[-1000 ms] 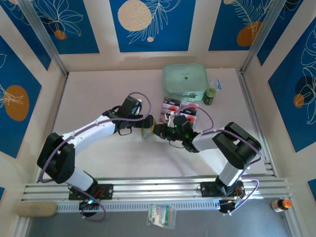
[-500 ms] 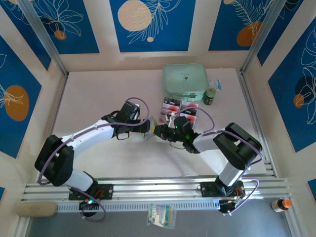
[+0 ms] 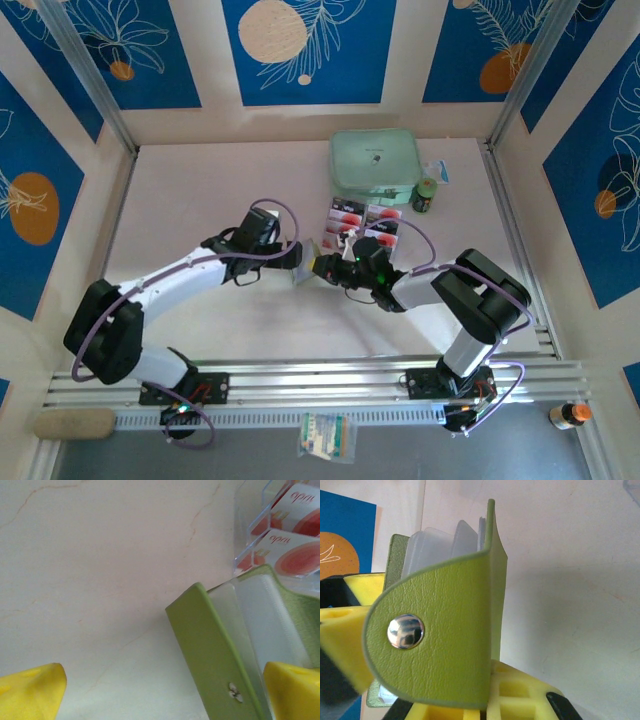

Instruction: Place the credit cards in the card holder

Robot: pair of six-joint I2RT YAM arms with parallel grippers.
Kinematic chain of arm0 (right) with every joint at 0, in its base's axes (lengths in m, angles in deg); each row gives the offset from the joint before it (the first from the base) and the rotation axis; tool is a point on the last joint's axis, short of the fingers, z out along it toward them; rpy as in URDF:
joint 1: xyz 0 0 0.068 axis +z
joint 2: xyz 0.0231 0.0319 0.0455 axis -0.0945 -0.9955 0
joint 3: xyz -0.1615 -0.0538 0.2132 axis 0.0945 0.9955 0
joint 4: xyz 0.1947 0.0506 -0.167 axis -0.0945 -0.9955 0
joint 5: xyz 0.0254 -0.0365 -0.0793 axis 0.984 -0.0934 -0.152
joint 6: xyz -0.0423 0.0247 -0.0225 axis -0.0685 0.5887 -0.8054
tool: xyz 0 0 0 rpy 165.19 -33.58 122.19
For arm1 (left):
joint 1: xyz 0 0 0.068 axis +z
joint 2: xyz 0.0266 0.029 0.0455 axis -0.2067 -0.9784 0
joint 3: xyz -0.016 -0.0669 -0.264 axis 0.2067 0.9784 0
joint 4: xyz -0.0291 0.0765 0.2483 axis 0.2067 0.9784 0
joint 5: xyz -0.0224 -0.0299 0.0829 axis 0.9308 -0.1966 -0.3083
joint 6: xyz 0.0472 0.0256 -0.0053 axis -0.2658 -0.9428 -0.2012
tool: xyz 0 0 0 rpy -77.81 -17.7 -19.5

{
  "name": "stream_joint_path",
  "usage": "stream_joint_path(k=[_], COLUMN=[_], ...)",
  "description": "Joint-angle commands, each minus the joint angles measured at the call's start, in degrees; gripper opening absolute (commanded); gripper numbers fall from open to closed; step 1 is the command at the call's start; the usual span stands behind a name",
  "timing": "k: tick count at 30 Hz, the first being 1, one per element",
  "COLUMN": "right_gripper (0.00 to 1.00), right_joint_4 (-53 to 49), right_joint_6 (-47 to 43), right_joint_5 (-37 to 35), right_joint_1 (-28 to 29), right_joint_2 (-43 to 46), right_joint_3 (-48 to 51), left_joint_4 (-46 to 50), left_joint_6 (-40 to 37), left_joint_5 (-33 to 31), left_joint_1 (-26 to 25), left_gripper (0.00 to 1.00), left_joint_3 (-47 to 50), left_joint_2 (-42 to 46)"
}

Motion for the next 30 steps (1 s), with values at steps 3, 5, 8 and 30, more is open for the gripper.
stream_joint_path(k=[3,5,8,30], right_gripper=[0.0,0.0,0.0,0.0], right_joint_4=[1.8,1.9,1.8,1.9], right_joint_6=[-0.3,-0.3,-0.3,-0.2], right_joint_5=[-0.8,-0.7,-0.8,-1.4], right_joint_1=[0.2,0.2,0.2,0.5], right_joint_2=[1.7,1.7,1.7,2.1], right_joint_3=[0.7,0.7,0.7,1.4], left_joint_4=[-3.6,-3.8,-3.9,-0.1], left_joint_6=[0.8,1.0,0.9,2.4], left_joint_5=[1.2,1.4,1.5,-4.2], left_joint_1=[-0.6,-0.6,-0.5,-0.3], left_gripper=[1.0,1.0,1.0,1.0], left_joint_3=[0.4,0.1,-0.2,3.2], left_joint_2=[2.1,2.1,1.6,1.7])
